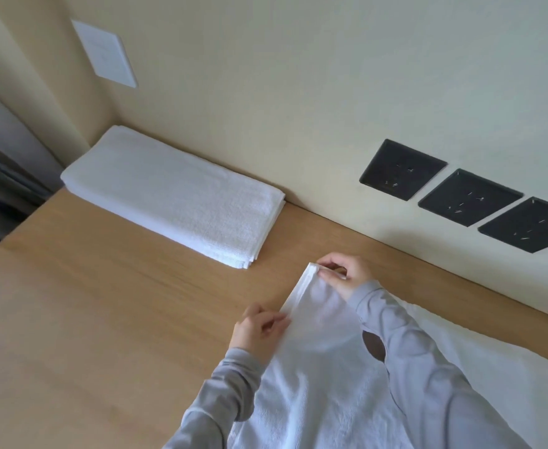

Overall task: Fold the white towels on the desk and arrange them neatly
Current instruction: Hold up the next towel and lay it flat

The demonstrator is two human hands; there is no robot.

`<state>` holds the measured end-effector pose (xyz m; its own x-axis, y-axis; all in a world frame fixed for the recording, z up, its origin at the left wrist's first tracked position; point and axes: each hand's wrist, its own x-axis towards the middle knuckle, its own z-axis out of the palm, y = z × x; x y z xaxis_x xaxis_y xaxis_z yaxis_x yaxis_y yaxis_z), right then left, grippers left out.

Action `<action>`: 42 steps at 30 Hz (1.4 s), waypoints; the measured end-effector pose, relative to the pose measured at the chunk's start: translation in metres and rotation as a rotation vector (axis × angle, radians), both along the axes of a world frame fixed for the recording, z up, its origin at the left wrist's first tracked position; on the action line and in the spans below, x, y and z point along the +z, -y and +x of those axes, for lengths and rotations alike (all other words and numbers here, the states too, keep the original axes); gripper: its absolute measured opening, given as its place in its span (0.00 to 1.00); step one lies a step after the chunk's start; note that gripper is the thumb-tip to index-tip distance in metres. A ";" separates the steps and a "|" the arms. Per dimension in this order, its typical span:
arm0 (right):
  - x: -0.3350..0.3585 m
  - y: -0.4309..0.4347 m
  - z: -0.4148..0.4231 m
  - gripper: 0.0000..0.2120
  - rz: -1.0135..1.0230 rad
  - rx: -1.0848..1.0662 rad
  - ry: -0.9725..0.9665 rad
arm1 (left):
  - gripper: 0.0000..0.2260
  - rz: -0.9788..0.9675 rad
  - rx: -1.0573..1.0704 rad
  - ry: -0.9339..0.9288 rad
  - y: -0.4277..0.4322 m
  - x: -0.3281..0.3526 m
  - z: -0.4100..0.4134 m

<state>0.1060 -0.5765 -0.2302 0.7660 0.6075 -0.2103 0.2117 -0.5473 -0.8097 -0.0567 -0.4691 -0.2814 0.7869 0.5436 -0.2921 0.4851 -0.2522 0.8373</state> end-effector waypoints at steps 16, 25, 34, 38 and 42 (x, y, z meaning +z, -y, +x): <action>0.024 0.032 0.015 0.03 0.117 -0.198 0.175 | 0.11 0.041 -0.107 -0.255 0.009 -0.001 -0.112; 0.078 0.071 0.019 0.06 0.157 -0.374 0.245 | 0.12 0.132 -0.086 -0.174 0.012 0.034 -0.132; 0.214 0.179 0.055 0.05 0.501 -0.593 0.396 | 0.23 0.576 -0.272 0.294 0.016 0.235 -0.057; 0.333 0.251 0.054 0.06 0.759 -0.637 0.464 | 0.34 0.950 -0.496 0.678 0.032 0.387 -0.010; 0.456 0.318 0.027 0.13 1.027 -0.660 0.636 | 0.28 1.315 -0.554 1.042 0.059 0.544 0.010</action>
<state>0.1334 -0.8946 0.2254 0.7649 -0.2351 0.5997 0.6314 0.0893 -0.7703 -0.0470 -0.5280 0.2628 0.4996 -0.3858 0.7756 -0.4365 -0.8855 -0.1593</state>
